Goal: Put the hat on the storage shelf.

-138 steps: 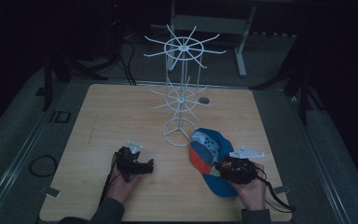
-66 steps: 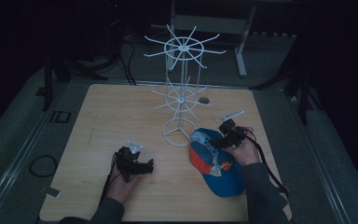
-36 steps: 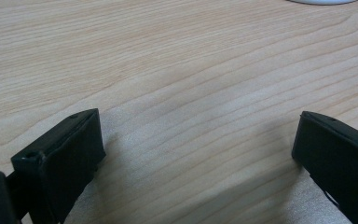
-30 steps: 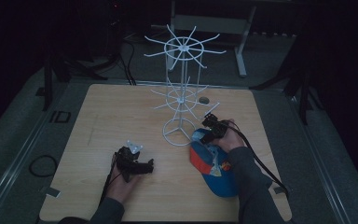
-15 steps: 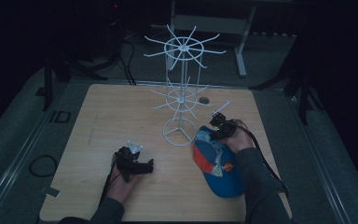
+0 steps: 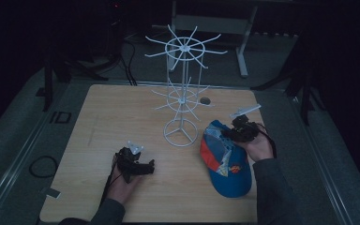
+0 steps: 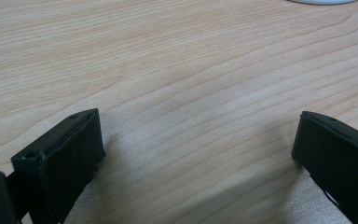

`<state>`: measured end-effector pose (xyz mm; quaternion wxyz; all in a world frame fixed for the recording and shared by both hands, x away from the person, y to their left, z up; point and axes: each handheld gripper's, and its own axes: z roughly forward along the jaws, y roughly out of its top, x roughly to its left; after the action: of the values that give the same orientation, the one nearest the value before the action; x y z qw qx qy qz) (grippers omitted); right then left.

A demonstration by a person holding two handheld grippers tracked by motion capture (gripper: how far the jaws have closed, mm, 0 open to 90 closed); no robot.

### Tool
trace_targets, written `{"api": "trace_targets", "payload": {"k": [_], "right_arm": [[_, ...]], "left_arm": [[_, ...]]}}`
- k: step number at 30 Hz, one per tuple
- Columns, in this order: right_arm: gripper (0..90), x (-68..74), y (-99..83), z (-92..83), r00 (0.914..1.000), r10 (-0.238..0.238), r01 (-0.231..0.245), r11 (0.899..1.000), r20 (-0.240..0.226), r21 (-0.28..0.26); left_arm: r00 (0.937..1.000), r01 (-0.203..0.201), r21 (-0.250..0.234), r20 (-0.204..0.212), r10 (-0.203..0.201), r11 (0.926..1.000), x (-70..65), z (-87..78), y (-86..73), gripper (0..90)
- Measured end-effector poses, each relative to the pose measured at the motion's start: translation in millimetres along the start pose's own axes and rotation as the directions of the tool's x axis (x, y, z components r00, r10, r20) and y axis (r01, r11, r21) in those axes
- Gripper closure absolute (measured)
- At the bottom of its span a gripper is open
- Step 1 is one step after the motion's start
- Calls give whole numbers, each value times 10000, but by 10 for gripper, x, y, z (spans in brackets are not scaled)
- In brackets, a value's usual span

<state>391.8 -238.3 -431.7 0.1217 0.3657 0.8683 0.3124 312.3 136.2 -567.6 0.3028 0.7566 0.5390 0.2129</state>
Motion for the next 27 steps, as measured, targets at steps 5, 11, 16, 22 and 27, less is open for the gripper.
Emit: {"api": "trace_targets", "payload": {"k": [5,11,16,22,27], "right_arm": [[881,-9,-41,-180,10000,10,-15,9978,-67,-661],[875,7,-62,-327,9999,-105,101,9931,-29,-1171],[872,16,-62,-417,9999,-149,140,9892,-50,-1460],[872,39,-53,-517,9996,-282,265,9837,-70,-1778],[871,44,-51,-605,9994,-309,273,9778,-139,-2076]], "left_arm": [[10000,27,-22,-1,-27,10000,-2,1,0,24],[10000,26,-8,5,-26,10000,-1,0,0,24],[10000,27,-11,5,-27,10000,-2,1,0,24],[10000,59,-25,10,-59,10000,-4,2,-1,24],[10000,54,-7,15,-54,10000,-3,1,0,24]]}}
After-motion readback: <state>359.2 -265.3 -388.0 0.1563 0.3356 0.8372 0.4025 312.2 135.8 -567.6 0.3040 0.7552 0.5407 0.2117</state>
